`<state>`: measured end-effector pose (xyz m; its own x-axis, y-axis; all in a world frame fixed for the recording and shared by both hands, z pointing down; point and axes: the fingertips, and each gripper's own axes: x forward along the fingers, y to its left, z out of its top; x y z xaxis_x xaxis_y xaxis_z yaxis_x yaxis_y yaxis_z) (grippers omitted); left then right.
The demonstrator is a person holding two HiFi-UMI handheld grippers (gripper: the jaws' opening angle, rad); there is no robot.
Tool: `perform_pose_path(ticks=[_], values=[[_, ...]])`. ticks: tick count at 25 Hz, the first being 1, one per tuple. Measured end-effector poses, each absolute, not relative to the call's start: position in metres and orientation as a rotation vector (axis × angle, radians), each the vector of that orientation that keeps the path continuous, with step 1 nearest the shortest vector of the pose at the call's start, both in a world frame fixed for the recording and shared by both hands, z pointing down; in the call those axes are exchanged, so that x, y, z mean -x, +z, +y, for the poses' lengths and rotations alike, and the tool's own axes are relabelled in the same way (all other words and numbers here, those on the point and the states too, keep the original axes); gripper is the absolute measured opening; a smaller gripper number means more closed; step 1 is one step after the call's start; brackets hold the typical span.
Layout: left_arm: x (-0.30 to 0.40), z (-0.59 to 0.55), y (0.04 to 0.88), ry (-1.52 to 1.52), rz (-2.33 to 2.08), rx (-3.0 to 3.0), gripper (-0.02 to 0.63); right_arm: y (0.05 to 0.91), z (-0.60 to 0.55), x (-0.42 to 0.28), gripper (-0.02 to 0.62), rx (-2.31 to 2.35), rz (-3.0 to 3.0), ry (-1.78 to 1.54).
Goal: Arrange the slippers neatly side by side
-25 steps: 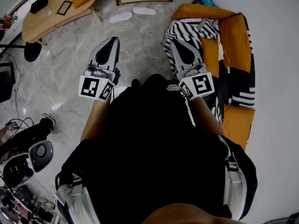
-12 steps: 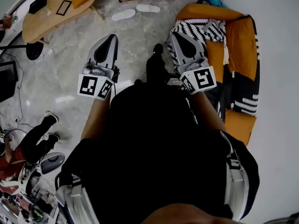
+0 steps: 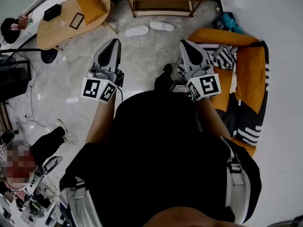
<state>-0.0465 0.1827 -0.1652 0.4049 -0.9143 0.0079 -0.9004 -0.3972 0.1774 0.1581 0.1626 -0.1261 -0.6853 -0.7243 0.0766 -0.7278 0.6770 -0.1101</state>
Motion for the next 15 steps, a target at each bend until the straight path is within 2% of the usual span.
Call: perform_pose_path(ticks=[15], values=[[0.06, 0.037, -0.133, 0.074, -1.733, -2.408, 0.014, -0.1, 0.019, -0.167, 0.032, -1.1, -2.923, 0.269]])
